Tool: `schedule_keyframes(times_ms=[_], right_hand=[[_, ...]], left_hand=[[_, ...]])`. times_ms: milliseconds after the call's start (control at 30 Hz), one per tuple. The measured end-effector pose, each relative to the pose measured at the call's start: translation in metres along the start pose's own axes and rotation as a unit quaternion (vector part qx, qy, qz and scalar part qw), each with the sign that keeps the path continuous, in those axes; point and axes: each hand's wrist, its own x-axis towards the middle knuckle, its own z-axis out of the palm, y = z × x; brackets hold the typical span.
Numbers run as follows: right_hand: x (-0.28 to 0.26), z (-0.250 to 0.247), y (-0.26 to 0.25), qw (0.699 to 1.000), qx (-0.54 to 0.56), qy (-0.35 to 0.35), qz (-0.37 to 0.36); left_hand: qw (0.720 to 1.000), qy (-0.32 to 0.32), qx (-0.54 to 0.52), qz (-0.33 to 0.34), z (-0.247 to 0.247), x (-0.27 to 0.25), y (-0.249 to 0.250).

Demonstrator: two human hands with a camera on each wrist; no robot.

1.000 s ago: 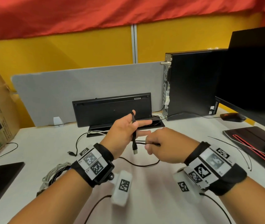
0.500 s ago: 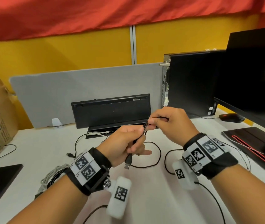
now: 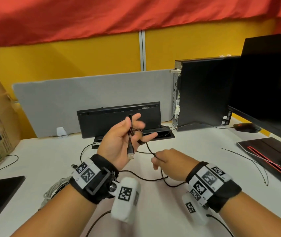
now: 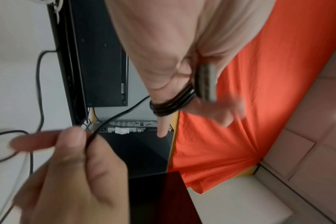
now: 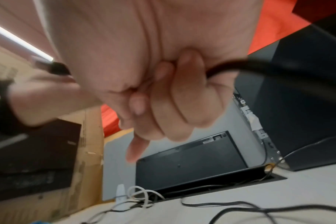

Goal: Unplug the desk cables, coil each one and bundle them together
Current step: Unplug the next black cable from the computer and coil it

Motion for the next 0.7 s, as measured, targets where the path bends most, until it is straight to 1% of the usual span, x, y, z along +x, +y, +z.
schedule_keyframes(times_ms=[67,133,200,267,367,467,533,567,600,700], right_hand=[[-0.004,0.001,-0.004,1.0,0.014,-0.021,-0.01],[-0.01,-0.003,-0.01,0.999,0.017,-0.032,-0.02],[-0.016,-0.011,-0.016,0.999,0.007,-0.032,-0.041],[-0.022,-0.023,-0.022,0.997,0.013,-0.02,-0.071],[-0.028,-0.046,-0.028,0.991,0.077,0.031,-0.109],[-0.03,-0.071,-0.025,0.973,0.161,0.122,-0.111],[-0.028,-0.082,-0.018,0.959,0.19,0.175,-0.117],[-0.025,-0.085,-0.014,0.956,0.185,0.197,-0.116],[-0.021,-0.087,-0.009,0.954,0.171,0.216,-0.114],[-0.009,-0.083,0.005,0.954,0.128,0.253,-0.1]], left_hand=[[0.999,0.017,0.036,0.016,-0.004,0.004,-0.001],[0.994,0.025,0.104,0.02,-0.008,0.005,-0.002],[0.978,0.019,0.207,0.03,-0.012,0.005,-0.006],[0.953,0.003,0.302,0.026,-0.014,0.005,-0.01],[0.923,-0.012,0.384,-0.006,-0.016,0.004,-0.016],[0.896,-0.027,0.441,-0.046,-0.013,-0.002,-0.017],[0.883,-0.036,0.463,-0.071,-0.01,-0.006,-0.017],[0.883,-0.039,0.46,-0.083,-0.009,-0.007,-0.017],[0.891,-0.039,0.442,-0.098,-0.007,-0.008,-0.018],[0.923,-0.041,0.358,-0.134,-0.001,-0.012,-0.018]])
